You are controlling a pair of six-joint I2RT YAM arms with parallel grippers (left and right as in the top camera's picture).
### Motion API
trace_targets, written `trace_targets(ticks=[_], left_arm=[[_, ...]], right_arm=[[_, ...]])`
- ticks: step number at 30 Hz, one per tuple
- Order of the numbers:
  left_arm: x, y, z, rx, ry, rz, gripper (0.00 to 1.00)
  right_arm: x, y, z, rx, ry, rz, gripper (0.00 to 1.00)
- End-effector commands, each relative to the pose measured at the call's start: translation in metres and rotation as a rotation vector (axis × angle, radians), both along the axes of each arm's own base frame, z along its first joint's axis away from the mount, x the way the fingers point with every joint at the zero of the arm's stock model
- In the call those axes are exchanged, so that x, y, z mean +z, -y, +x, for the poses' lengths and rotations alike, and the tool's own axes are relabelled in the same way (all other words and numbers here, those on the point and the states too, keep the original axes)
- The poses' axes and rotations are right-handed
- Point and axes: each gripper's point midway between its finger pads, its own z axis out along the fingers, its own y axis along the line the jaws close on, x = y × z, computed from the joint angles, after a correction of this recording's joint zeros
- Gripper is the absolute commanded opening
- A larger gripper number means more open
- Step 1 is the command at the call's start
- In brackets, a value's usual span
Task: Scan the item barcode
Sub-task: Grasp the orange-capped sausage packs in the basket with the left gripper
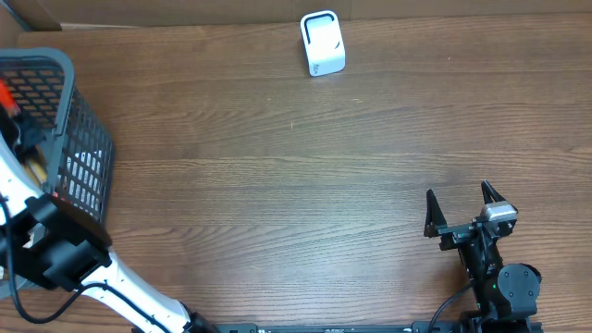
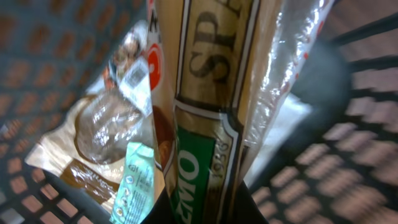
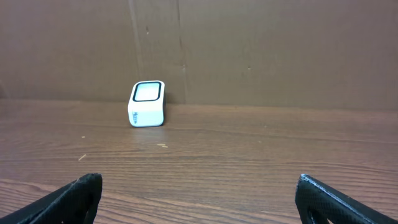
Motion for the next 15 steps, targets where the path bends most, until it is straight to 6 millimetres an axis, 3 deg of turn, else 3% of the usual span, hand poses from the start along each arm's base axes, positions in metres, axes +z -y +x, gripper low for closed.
trace_targets(ticks=[1, 10, 15], left_arm=[[0.059, 0.007, 0.018, -0.012, 0.143, 0.080, 0.04], [0.154, 0.028, 0.038, -0.053, 0.377, 0.232, 0.04], [0.176, 0.031, 0.030, -0.010, 0.445, 0.247, 0.04]], right_arm=[[-0.002, 0.000, 0.000, -0.003, 0.005, -0.004, 1.00], [-0.002, 0.000, 0.000, -0.003, 0.005, -0.004, 1.00], [-0.002, 0.000, 0.000, -0.003, 0.005, -0.004, 1.00]])
